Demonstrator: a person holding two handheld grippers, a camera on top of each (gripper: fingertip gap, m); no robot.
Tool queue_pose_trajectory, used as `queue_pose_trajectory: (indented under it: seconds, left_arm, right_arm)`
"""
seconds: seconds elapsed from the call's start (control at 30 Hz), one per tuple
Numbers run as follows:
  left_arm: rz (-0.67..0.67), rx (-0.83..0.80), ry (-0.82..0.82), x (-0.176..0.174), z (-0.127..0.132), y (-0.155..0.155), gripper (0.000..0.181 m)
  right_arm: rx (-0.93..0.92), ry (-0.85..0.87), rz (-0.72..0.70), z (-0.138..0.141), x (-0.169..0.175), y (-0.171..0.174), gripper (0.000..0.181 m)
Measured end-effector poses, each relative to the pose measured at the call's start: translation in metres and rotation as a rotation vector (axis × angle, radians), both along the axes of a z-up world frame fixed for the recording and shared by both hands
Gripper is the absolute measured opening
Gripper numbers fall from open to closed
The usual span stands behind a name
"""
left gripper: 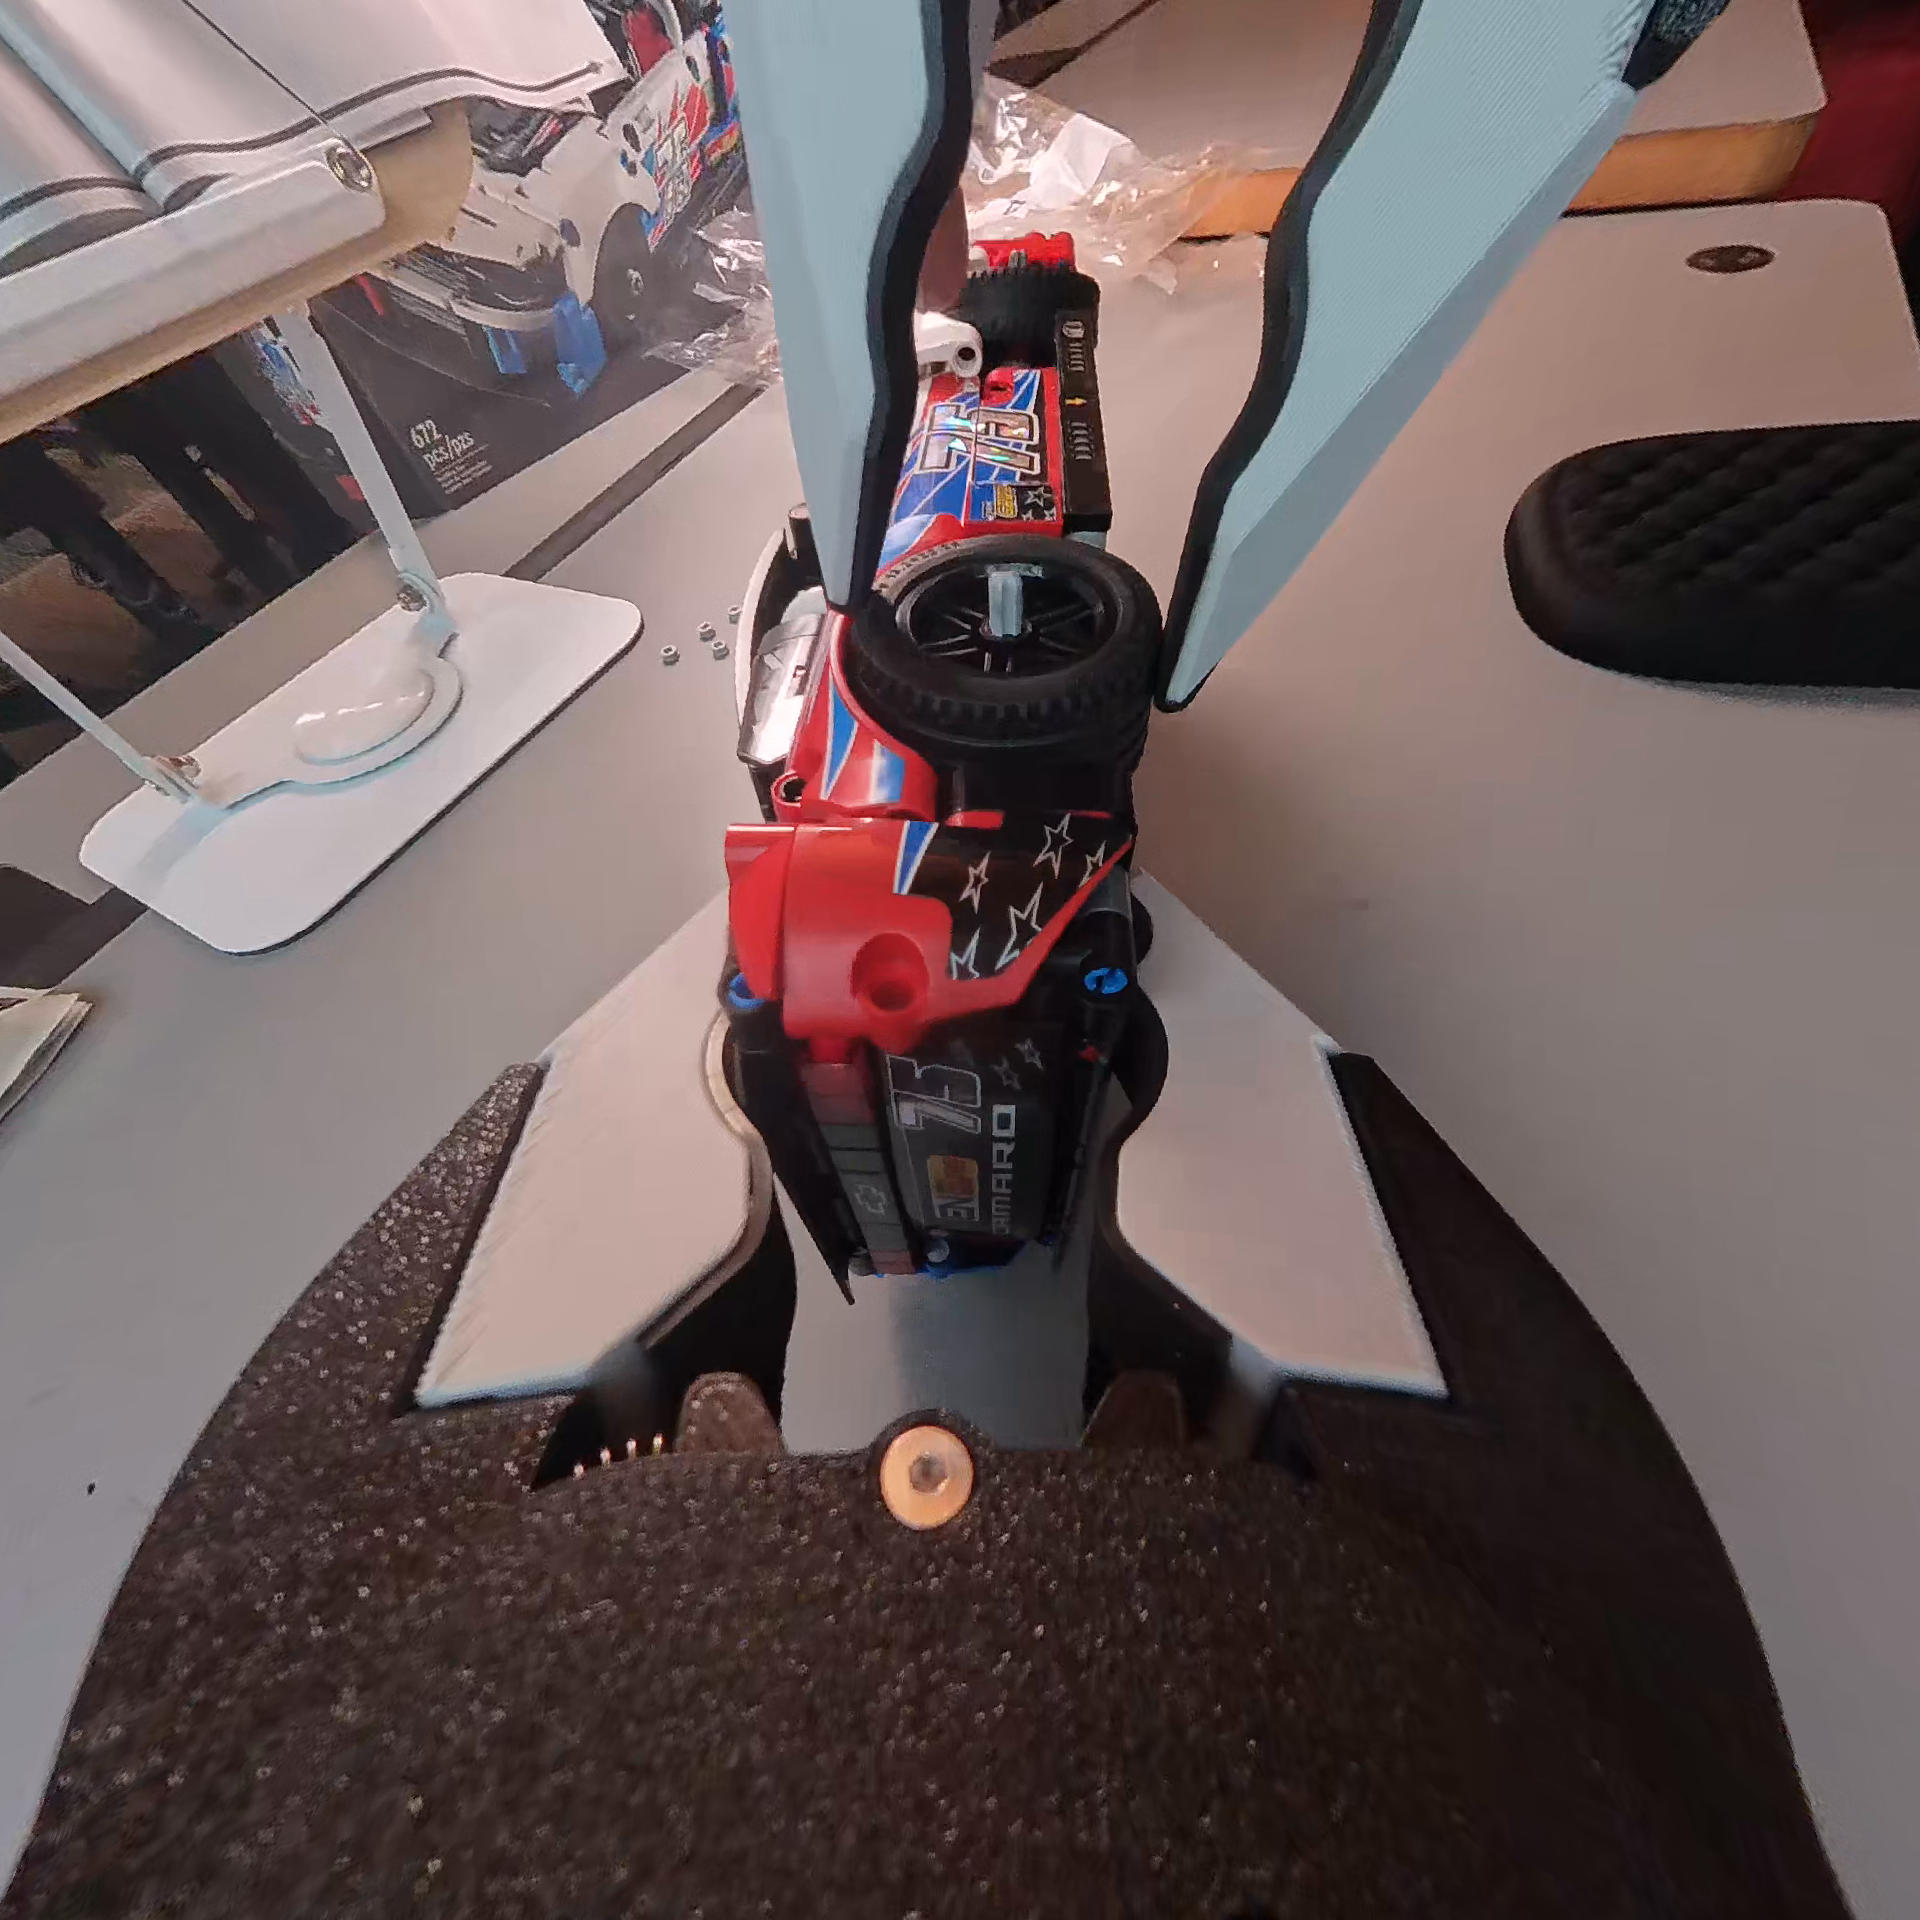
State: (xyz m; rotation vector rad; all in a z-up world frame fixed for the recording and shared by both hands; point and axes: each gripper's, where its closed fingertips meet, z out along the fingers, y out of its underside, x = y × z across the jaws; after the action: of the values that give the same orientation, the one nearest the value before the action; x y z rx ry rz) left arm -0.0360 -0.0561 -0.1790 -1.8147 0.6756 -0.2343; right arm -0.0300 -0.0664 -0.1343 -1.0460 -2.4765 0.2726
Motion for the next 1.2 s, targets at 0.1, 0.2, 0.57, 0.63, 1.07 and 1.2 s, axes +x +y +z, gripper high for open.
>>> queue_pose_trajectory:
  seconds: [0.1,0.2,0.57,0.63,1.07,1.2]
  left_arm:
    - [0.004,-0.009,-0.022,0.0,-0.002,0.0,0.064]
    - [0.011,-0.027,-0.053,-0.002,-0.002,0.002,0.064]
    - [0.012,-0.036,-0.076,-0.005,-0.002,0.002,0.063]
    - [0.012,-0.032,-0.065,-0.004,-0.002,0.001,0.063]
    - [0.021,-0.056,-0.086,-0.005,-0.003,0.002,0.063]
    - [0.02,-0.048,-0.069,-0.004,-0.003,0.002,0.063]
  right_arm:
    - [-0.006,-0.03,-0.029,-0.004,-0.003,0.001,0.042]
    - [-0.024,-0.054,-0.049,-0.004,-0.006,0.004,0.044]
    - [-0.028,-0.081,-0.058,-0.007,-0.01,0.009,0.059]
    - [-0.057,-0.088,-0.058,-0.009,-0.007,0.006,0.056]
    - [-0.012,0.03,0.023,-0.005,-0.011,0.007,0.041]
    - [-0.056,-0.033,0.027,-0.004,-0.008,0.005,0.041]
